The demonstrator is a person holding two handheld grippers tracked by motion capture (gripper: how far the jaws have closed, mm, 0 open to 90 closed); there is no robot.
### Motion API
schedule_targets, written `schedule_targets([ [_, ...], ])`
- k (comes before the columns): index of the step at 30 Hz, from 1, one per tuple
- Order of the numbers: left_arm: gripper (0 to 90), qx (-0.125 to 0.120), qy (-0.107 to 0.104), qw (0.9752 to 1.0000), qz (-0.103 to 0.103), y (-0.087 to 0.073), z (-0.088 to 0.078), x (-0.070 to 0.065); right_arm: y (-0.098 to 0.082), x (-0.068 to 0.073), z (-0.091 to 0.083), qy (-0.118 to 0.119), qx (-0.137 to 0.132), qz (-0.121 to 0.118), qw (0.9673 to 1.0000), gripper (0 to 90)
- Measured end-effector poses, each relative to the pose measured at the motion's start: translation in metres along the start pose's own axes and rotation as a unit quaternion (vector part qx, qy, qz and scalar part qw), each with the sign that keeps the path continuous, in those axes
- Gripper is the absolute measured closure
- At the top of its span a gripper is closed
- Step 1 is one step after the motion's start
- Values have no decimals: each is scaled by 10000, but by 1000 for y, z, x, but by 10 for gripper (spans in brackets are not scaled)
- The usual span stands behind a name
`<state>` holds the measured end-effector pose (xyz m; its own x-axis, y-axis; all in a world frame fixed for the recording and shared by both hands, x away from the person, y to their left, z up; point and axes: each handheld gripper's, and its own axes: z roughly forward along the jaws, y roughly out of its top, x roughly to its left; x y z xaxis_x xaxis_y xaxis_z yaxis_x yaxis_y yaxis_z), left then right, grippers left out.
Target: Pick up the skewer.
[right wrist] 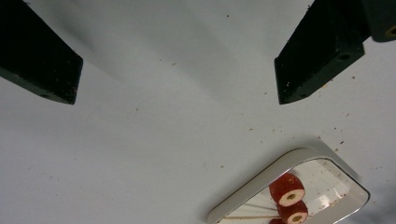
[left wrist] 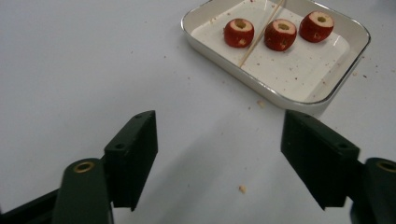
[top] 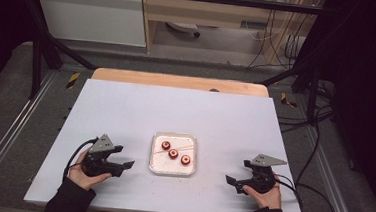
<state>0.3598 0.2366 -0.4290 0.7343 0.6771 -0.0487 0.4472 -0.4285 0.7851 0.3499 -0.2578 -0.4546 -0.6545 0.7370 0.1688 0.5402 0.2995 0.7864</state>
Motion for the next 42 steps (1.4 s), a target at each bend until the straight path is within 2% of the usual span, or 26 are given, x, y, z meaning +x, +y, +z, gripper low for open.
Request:
schedule_targets([
  [3, 347, 10, -13, 10000, 5, 8, 6, -3, 0, 0, 1, 4, 10, 0, 10000, 16],
  [6, 460, -6, 28, 10000, 70, 22, 17, -11, 0, 0, 1, 5, 35, -14, 10000, 17],
  [7, 480, -6, 28, 10000, 70, 22, 17, -11, 0, 0, 1, 7, 30, -18, 10000, 17],
  [8, 512, -43, 25, 10000, 38, 29, 23, -15, 0, 0, 1, 13, 23, -26, 10000, 18],
  [11, 598, -34, 39, 10000, 1, 35, 29, -17, -1, 0, 1, 24, 39, -31, 10000, 19],
  [13, 619, -7, 41, 10000, -31, 40, 36, -19, -1, 0, 2, 30, 32, -29, 10000, 19],
  [14, 681, 2, 87, 10000, -36, 45, 43, -21, -1, 0, 3, 30, 52, -40, 10000, 19],
  [23, 883, 191, 116, 9996, -197, 55, 71, -22, -1, 1, 2, 39, 25, -15, 10000, 19],
  [25, 897, 189, 98, 9995, -229, 54, 76, -22, -1, 1, 2, 45, 28, -11, 10000, 19],
  [28, 898, 271, 144, 9994, -131, 53, 82, -21, -1, 0, 3, 43, 38, -38, 10000, 19],
  [34, 899, 314, 156, 9994, -82, 51, 90, -18, -1, 1, 4, 65, 59, -23, 10000, 20],
  [38, 899, 429, 55, 9991, 21, 50, 97, -19, -1, 1, 4, 69, 63, -33, 10000, 19],
  [42, 899, 504, -34, 9987, 46, 49, 96, -21, -1, 1, 3, 65, 43, -19, 10000, 20],
])
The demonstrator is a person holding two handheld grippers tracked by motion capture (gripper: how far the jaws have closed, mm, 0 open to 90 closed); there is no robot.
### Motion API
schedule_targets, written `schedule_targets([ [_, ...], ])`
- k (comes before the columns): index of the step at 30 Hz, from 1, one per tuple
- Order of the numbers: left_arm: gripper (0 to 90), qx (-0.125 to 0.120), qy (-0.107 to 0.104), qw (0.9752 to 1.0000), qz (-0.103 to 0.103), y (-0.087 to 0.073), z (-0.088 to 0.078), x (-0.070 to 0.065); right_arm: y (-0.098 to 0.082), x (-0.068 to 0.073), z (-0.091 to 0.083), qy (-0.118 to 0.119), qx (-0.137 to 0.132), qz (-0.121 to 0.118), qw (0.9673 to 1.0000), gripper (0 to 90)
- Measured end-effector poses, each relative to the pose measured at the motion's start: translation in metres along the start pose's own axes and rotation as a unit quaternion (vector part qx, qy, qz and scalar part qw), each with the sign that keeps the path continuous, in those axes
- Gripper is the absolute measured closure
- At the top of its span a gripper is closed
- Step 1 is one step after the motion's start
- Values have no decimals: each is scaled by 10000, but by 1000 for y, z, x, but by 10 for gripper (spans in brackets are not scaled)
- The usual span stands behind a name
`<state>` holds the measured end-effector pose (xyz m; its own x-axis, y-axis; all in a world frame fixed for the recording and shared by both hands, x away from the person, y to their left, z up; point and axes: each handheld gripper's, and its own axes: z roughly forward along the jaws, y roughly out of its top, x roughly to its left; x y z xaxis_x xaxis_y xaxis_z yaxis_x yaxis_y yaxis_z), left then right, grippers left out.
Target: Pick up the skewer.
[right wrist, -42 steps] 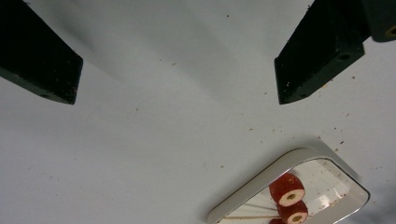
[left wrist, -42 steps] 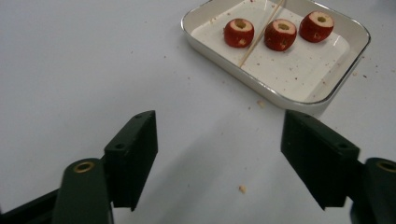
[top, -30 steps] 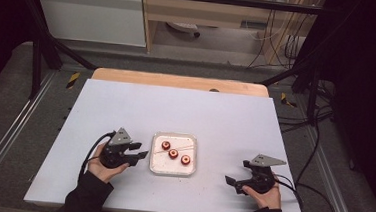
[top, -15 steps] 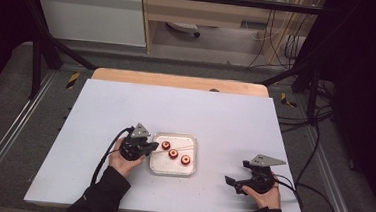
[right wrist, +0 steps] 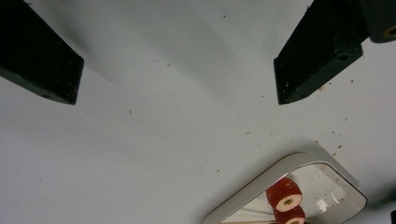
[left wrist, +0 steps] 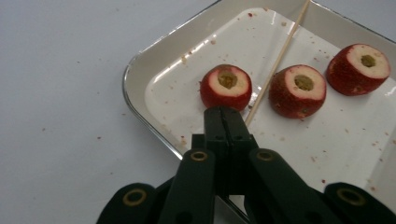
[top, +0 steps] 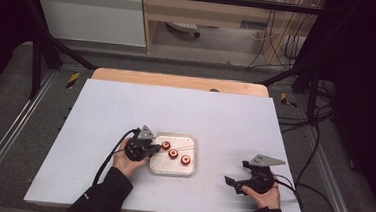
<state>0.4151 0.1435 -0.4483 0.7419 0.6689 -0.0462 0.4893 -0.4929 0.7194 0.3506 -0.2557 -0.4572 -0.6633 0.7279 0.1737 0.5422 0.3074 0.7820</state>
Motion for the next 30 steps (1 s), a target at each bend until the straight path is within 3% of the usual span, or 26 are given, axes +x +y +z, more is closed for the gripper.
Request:
schedule_targets([
  [9, 898, 190, -132, 9995, 233, -2, -7, -8, -1, 0, 0, 1, 39, -24, 10000, 20],
  [15, 788, -74, -179, 9997, 177, 2, -9, -8, 0, 0, 0, 4, 32, 5, 10000, 19],
  [19, 774, 19, -250, 9995, 215, 5, -5, -12, 0, 0, 1, 11, 47, -14, 10000, 19],
  [24, 797, 156, -176, 9991, 350, 6, 2, -19, 0, 0, 1, 9, 31, -5, 10000, 20],
  [30, 827, 146, -5, 9990, 428, 6, 4, -22, 0, 0, 1, 9, 34, -3, 10000, 19],
])
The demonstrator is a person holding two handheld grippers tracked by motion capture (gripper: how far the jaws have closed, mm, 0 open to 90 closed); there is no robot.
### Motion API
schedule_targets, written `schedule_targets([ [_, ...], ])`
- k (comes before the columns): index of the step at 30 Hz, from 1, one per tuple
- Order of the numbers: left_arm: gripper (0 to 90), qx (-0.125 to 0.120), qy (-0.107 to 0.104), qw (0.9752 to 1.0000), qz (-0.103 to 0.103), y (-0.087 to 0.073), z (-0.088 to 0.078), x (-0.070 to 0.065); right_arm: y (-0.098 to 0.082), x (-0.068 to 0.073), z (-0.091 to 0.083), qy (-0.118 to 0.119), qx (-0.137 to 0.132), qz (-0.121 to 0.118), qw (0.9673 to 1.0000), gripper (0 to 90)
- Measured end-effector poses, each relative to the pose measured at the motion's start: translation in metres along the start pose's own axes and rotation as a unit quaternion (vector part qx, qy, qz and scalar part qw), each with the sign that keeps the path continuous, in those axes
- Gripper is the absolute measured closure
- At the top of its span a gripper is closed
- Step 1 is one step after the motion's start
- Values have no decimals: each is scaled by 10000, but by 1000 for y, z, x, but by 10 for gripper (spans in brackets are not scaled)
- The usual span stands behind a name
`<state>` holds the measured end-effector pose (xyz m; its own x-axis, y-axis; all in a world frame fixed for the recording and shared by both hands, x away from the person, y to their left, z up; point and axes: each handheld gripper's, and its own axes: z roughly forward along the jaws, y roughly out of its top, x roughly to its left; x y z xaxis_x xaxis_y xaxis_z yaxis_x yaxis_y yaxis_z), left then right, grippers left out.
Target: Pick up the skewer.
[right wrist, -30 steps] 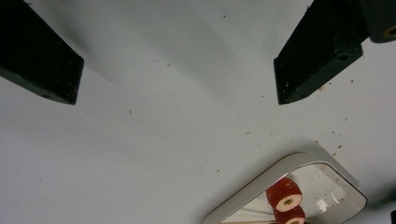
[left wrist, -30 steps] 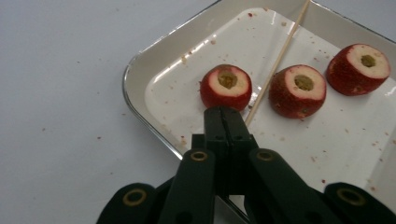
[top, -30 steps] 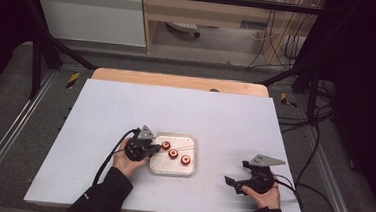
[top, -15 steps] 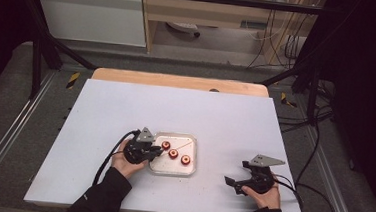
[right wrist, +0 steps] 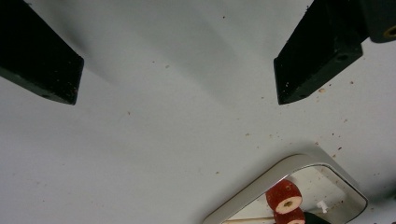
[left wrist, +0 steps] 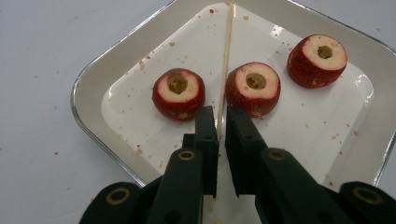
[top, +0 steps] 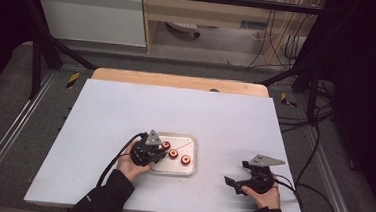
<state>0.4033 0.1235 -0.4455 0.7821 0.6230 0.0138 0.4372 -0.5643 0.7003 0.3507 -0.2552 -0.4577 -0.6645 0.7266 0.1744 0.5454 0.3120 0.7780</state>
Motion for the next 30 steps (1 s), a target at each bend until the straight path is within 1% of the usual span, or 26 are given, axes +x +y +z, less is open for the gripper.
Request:
schedule_targets([
  [2, 843, 16, 44, 10000, 0, 0, 0, -1, 0, 0, 0, 8, 0, 7, 10000, 19],
  [3, 872, 25, 70, 10000, 12, 0, 0, -1, 0, 0, 0, 12, -3, 7, 10000, 19],
  [6, 879, 27, 74, 10000, 13, 0, 0, -1, 0, 0, 0, 16, 3, 8, 10000, 19],
  [10, 884, 2, 33, 10000, -29, 0, -1, -1, 0, 0, 0, 10, 7, -13, 10000, 19],
  [13, 886, -36, -40, 10000, -67, -1, -1, 0, 0, 0, 1, 15, 16, -21, 10000, 19],
  [17, 886, -136, -72, 9999, -71, -1, -4, -1, 0, 0, 1, 10, 24, -30, 10000, 19],
  [21, 887, -303, -52, 9994, -147, 0, -10, 0, 0, 0, 1, 10, 26, -28, 10000, 19],
  [22, 886, -343, -75, 9992, -192, 0, -12, 1, 0, 0, 1, 10, 17, -31, 10000, 19],
  [30, 886, -466, -163, 9986, -213, 1, -25, 4, 1, 1, -1, -29, -27, -78, 10000, 15],
])
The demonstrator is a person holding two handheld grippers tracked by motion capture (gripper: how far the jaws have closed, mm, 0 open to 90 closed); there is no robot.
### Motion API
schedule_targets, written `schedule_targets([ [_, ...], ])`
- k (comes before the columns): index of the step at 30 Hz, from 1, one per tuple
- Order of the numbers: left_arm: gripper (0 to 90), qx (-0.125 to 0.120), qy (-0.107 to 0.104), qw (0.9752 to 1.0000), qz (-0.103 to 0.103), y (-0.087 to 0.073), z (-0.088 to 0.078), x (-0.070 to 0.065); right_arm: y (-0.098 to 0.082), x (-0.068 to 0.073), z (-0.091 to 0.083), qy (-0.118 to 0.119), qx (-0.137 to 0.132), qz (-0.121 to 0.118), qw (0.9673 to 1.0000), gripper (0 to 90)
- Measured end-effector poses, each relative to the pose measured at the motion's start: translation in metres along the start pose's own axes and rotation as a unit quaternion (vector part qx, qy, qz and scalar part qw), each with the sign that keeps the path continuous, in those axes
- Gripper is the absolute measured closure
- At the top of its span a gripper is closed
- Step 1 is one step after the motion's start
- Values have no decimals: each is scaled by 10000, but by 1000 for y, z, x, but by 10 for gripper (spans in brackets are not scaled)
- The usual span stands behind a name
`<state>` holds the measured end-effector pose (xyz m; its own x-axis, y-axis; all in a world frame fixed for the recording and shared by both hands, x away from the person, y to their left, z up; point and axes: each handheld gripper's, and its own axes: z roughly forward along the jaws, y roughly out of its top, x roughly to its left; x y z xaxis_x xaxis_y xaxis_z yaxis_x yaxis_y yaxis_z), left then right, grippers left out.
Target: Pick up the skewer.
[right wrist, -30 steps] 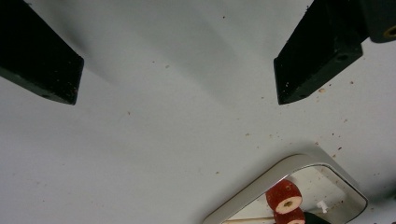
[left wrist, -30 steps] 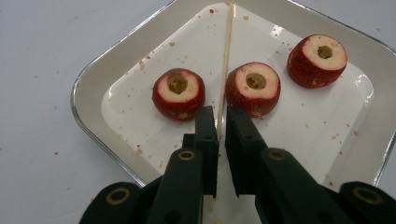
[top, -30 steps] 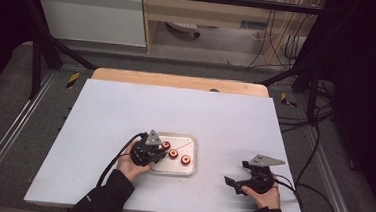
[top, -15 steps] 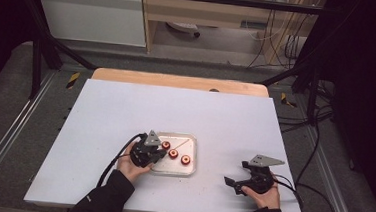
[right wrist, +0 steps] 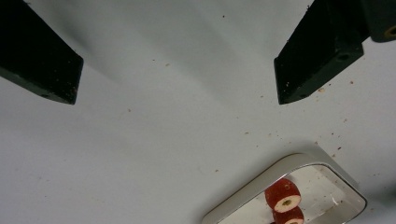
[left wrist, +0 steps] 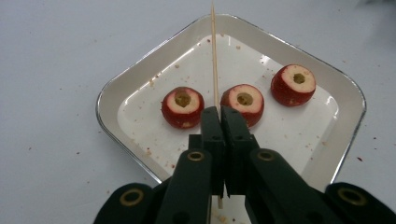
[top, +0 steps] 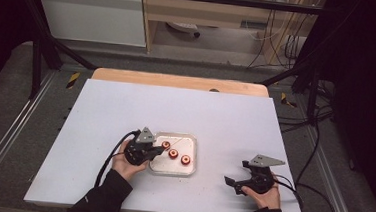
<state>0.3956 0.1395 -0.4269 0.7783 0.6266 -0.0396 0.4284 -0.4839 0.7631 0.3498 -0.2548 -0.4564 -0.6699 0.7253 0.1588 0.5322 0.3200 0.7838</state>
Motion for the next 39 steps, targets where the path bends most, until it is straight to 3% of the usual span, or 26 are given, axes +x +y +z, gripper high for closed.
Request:
schedule_targets([
  [8, 886, -15, -128, 9999, 97, 3, -8, -7, 8, 10, 2, -44, 33, -308, 9995, 3],
  [14, 886, -24, -188, 9995, 251, 7, -12, -15, 15, 21, 6, -244, 158, -581, 9979, 4],
  [15, 886, -10, -198, 9994, 294, 9, -13, -17, 19, 27, 9, -266, 207, -768, 9965, 4],
  [18, 886, 27, -227, 9988, 424, 12, -15, -23, 23, 32, 10, -300, 278, -939, 9947, 9],
  [19, 886, 49, -235, 9986, 475, 14, -16, -26, 29, 40, 11, -350, 319, -1161, 9921, 16],
  [21, 886, 57, -280, 9981, 538, 16, -17, -29, 31, 43, 11, -368, 338, -1231, 9911, 17],
  [22, 885, 90, -290, 9978, 594, 17, -17, -32, 38, 50, 12, -426, 342, -1463, 9877, 24],
  [25, 886, 150, -338, 9972, 655, 19, -15, -36, 46, 59, 14, -487, 319, -1791, 9821, 39],
  [26, 886, 178, -357, 9969, 682, 19, -15, -37, 46, 59, 14, -487, 319, -1791, 9821, 39],
  [27, 886, 222, -377, 9965, 712, 20, -14, -40, 52, 65, 17, -557, 379, -2040, 9766, 51],
  [34, 886, 359, -440, 9949, 828, 24, -11, -45, 63, 79, 26, -673, 588, -2730, 9579, 96],
  [38, 885, 444, -449, 9940, 896, 26, -10, -47, 67, 84, 28, -746, 615, -3120, 9452, 139],
  [39, 885, 466, -457, 9936, 917, 27, -10, -48, 67, 84, 28, -746, 615, -3120, 9452, 139],
])
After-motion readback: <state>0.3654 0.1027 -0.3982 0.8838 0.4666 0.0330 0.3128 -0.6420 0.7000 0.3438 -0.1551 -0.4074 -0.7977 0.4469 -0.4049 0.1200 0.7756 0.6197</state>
